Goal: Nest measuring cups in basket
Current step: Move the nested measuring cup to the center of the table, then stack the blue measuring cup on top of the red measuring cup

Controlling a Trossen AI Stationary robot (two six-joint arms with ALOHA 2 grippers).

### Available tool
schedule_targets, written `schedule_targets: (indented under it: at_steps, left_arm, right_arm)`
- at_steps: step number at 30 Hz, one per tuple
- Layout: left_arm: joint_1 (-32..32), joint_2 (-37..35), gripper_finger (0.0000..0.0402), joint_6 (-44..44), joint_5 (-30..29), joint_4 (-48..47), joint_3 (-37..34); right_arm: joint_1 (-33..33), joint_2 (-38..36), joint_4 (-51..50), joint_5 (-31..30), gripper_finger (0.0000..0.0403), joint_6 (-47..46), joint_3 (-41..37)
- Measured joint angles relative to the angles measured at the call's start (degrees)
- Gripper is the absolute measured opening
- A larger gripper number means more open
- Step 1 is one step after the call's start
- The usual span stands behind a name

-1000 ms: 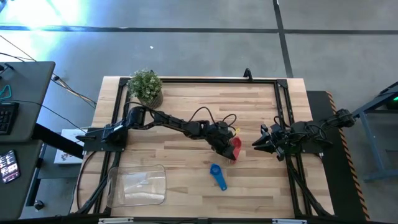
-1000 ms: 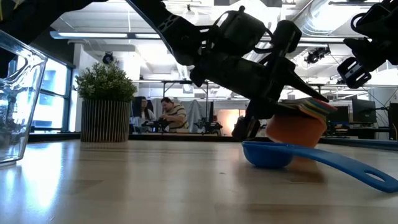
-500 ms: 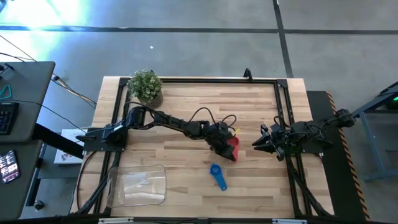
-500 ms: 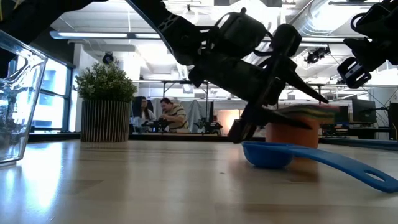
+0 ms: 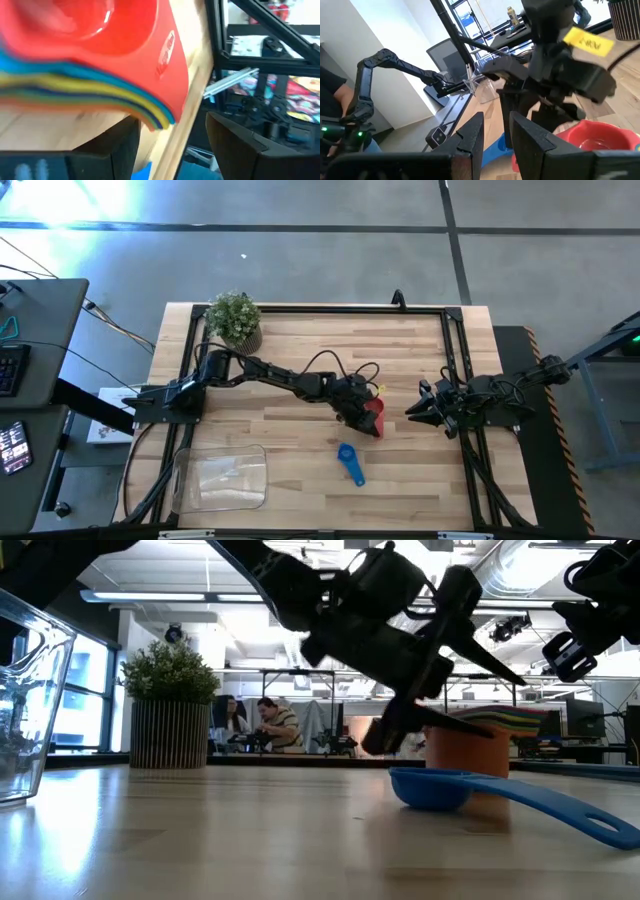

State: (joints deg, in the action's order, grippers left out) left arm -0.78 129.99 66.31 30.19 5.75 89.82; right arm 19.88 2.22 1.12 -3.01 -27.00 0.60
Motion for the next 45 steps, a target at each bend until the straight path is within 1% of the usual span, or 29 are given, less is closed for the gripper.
schedule_targets:
  at_steps: [6,12,16,20,22,27,30,35,38,40,45]
  left_arm:
    - [-0.3,-4.3,0.0216,-2.1,-5.2,-7.0,0.0]
    - [-1.4,-9.0,0.0216,-4.1,-11.9,-11.9,0.0]
    - [-2.3,-11.5,0.0216,-4.9,-13.5,-13.4,0.0]
    - [-4.4,-13.8,0.0216,-3.5,-15.8,-21.3,0.0]
    - [-6.2,-14.7,0.0216,-1.4,-17.9,-26.6,0.0]
    - [-10.3,-15.8,0.0216,4.7,-22.3,-33.5,0.0]
    - [-11.9,-15.6,0.0216,5.6,-24.3,-35.4,0.0]
    - [-12.8,-14.2,0.0216,5.5,-27.5,-36.6,0.0]
    - [-12.9,-13.5,0.0216,5.4,-28.0,-37.2,-0.1]
    - [-13.1,-13.2,0.0216,3.8,-27.9,-35.8,0.0]
    - [-14.7,-13.2,0.0216,0.5,-28.1,-35.7,0.0]
  right_arm:
    - [0.0,0.0,0.0,0.0,0.0087,0.0,0.0]
    - [0.0,0.0,0.0,0.0,0.0087,0.0,0.0]
    - [0.0,0.0,0.0,0.0,0.0087,0.0,0.0]
    - [0.0,0.0,0.0,0.0,0.0087,0.0,0.0]
    - [0.0,0.0,0.0,0.0,0.0087,0.0,0.0]
    - [0.0,0.0,0.0,0.0,0.0087,0.0,0.0]
    - [0.0,0.0,0.0,0.0,0.0087,0.0,0.0]
    - [0.0,0.0,0.0,0.0,0.0087,0.0,0.0]
    - [0.0,0.0,0.0,0.0,0.0087,0.0,0.0]
    - [0.0,0.0,0.0,0.0,0.0087,0.0,0.0]
    - [0.0,0.0,0.0,0.0,0.0087,0.0,0.0]
